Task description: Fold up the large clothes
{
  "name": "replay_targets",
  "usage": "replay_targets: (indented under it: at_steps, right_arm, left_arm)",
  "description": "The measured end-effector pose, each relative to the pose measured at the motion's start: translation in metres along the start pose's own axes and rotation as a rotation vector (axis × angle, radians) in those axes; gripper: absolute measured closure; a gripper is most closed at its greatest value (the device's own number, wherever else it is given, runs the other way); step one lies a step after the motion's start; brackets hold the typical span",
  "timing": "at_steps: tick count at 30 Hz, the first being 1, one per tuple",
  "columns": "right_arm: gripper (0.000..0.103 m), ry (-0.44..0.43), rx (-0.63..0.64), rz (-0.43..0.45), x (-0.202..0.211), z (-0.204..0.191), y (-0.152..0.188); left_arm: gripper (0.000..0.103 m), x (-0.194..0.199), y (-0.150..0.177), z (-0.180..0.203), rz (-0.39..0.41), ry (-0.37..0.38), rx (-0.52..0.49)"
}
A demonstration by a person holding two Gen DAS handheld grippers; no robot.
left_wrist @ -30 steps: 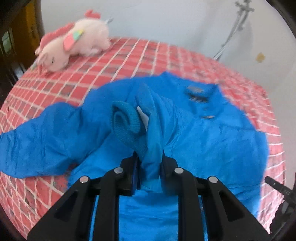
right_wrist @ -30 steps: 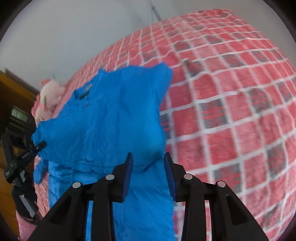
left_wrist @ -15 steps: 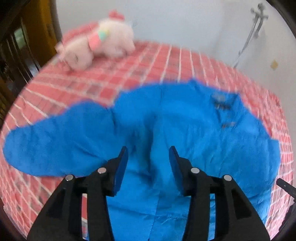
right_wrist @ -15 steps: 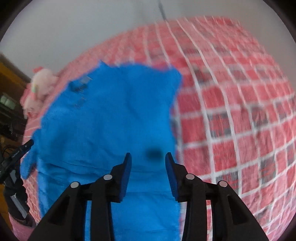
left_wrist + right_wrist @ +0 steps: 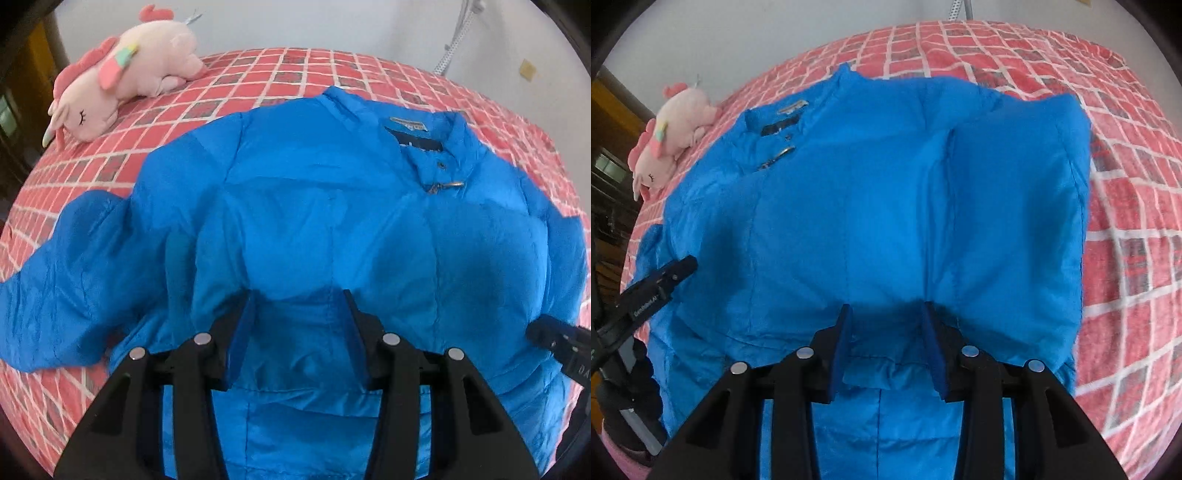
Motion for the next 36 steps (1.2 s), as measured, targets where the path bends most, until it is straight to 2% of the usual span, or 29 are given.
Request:
replay_targets:
  at_steps: [3,6,7,10,13,16,18,19,21,24,29,32,36]
  right_arm:
    - [0.065,0.001,-0.019,-0.012,0.005,0.003,-0.003]
    - [0.063,-0.011,-0.016,0.033,0.025,-0.006,-0.004]
    - [0.063,0.001,-0.005,0.038,0.028,-0.009,-0.003]
    - [0.064,0.036,0.02,-0.006,0.012,-0.01,0.006]
    - [0.063,0.028,0.016,-0.009,0.005,-0.009,0.003]
    - [0.063,0.036,0.007,-0.028,0.017,-0.011,0.003]
    - [0.06,0.004,0.007,0.014,0.034,-0.021,0.001]
    - [0.058,-0.004,0.013,0.029,0.04,-0.026,0.001]
    - [0.055,0.011,0.058,0.045,0.055,-0.04,0.004]
    - [0.054,0.029,0.107,0.045,0.064,-0.056,0.011]
    - [0.051,0.014,0.115,0.044,0.065,-0.072,0.013]
    - [0.051,0.026,0.102,0.031,0.058,-0.072,0.01]
    - [0.051,0.044,0.079,0.026,0.051,-0.07,0.005]
  left_arm:
    - [0.058,0.008,-0.002,0.0,-0.027,-0.004,0.028]
    - [0.057,0.024,0.0,0.006,0.002,0.035,0.023]
    - [0.056,0.023,0.003,0.007,0.0,0.034,0.016]
    - [0.055,-0.002,0.017,0.006,-0.07,0.055,0.025]
    - [0.056,-0.006,0.017,0.004,-0.069,0.078,0.023]
    - [0.056,0.008,0.017,-0.001,-0.092,0.109,0.043]
    - [0.053,0.03,0.015,-0.019,-0.062,0.125,0.074]
    - [0.046,0.044,0.014,-0.037,-0.038,0.124,0.093]
    - [0.04,0.063,0.013,-0.077,-0.004,0.096,0.141]
    - [0.038,0.079,0.017,-0.165,0.01,-0.003,0.248]
    - [0.038,0.091,0.054,-0.352,-0.027,-0.227,0.535]
    - [0.038,0.089,0.078,-0.431,-0.06,-0.241,0.714]
    - [0.038,0.081,0.085,-0.486,-0.025,-0.127,0.904]
Point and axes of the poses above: each gripper's, at about its wrist camera, not at the fingertips, and x roughly against the way its jaws point, z to its right, y to its underside, the point moved 9 cm from there along -x, roughly the way its jaws point, and after that the axes turned 10 degrees about x, right-handed, at the moved point
